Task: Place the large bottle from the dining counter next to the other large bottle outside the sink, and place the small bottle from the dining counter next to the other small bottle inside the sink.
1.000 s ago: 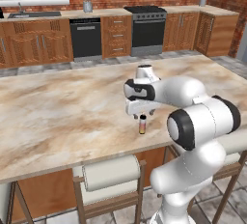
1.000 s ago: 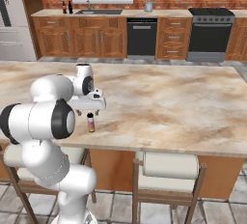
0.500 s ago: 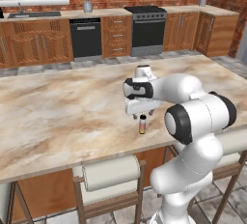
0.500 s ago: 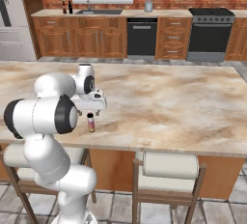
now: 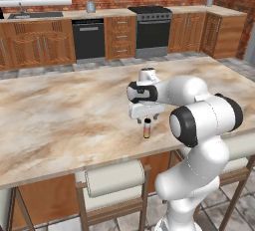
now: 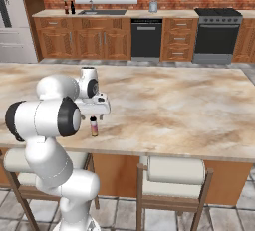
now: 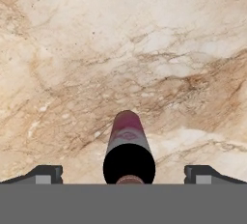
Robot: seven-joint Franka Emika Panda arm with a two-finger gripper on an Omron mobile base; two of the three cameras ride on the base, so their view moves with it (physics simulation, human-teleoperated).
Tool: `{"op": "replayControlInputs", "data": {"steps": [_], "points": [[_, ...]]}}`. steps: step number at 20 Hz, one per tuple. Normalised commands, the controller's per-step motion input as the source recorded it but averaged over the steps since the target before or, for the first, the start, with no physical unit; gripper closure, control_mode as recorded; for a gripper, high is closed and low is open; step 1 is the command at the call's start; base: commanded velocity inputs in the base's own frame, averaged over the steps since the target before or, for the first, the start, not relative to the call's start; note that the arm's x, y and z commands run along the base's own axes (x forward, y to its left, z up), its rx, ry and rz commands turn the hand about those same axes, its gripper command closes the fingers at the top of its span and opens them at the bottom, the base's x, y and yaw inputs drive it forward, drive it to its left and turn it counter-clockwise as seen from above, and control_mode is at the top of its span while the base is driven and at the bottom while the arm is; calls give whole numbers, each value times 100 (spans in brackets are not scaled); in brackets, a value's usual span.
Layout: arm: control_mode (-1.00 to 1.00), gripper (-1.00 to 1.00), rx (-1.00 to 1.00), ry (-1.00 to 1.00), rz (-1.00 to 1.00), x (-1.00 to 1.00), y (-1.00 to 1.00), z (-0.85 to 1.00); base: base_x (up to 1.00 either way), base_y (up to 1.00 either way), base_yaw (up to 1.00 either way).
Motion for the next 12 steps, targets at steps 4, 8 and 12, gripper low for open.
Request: {"op": "replayControlInputs", "data": {"steps": [4, 8, 12], "points": [[-100, -100, 0, 0, 0, 0, 0, -3, 0, 0, 0], [-100, -100, 0, 0, 0, 0, 0, -8, 0, 0, 0], [-100, -100, 0, 0, 0, 0, 0, -1, 0, 0, 0]]}}
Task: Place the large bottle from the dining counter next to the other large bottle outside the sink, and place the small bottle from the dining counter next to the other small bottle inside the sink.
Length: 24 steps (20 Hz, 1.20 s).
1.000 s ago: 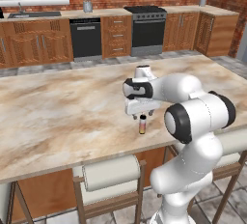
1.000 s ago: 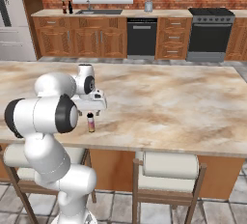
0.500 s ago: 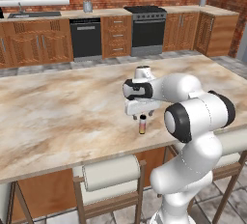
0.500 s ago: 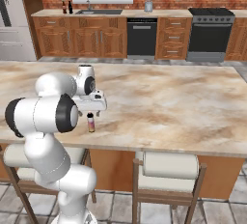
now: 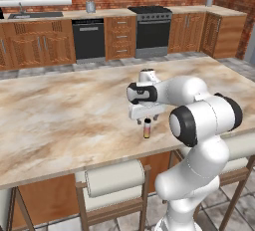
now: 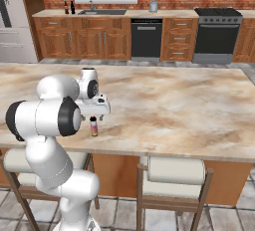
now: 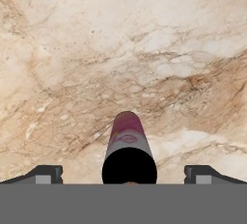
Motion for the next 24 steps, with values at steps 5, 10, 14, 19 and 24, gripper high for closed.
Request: {"op": "replayControlInputs", "data": {"steps": [5, 10, 14, 19, 24], "points": [[-100, -100, 0, 0, 0, 0, 0, 0, 0, 0, 0], [-100, -100, 0, 0, 0, 0, -6, -22, 0, 0, 0], [-100, -100, 0, 0, 0, 0, 0, 0, 0, 0, 0], [-100, -100, 0, 0, 0, 0, 0, 0, 0, 0, 0], [-100, 100, 0, 0, 0, 0, 0, 0, 0, 0, 0]]}}
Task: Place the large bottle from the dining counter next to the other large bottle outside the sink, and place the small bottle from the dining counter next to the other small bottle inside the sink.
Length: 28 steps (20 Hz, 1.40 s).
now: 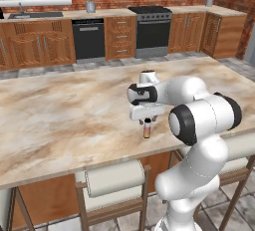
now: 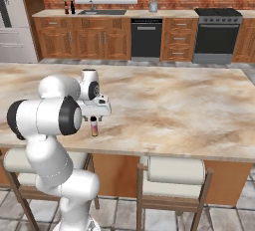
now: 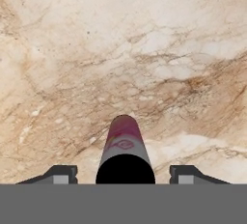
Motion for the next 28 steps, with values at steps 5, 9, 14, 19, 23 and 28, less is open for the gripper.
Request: {"op": "replayControlInputs", "data": {"steps": [5, 9, 14, 19, 23, 28], "points": [[-100, 100, 0, 0, 0, 0, 0, 0, 0, 0, 0], [-100, 100, 0, 0, 0, -6, 0, 9, 0, 0, 0], [-100, 100, 0, -4, 0, -35, -1, 61, 0, 0, 0], [-100, 100, 0, -2, 0, -47, -21, 66, 0, 0, 0], [-100, 100, 0, 0, 0, -51, -28, 55, 0, 0, 0], [-100, 100, 0, 1, 0, -42, -17, 58, 0, 0, 0]]}}
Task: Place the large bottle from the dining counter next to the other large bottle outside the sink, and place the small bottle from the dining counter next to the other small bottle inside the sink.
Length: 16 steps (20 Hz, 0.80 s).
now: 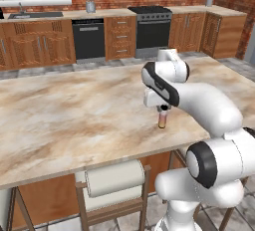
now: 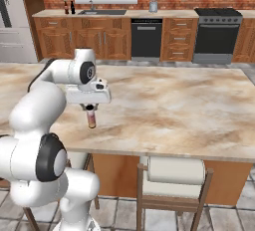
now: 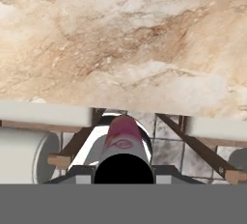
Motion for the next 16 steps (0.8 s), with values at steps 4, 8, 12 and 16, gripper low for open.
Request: {"op": "replayControlInputs", "data": {"steps": [4, 8, 12, 16], "points": [[-100, 100, 0, 0, 0, -42, -2, 39, 0, 0, 0], [-100, 100, 0, 0, 0, -44, 0, 34, 0, 0, 0], [-100, 100, 0, 0, 0, -48, 0, 43, 0, 0, 0], [-100, 100, 0, 0, 0, -18, 0, 8, 0, 0, 0]]}}
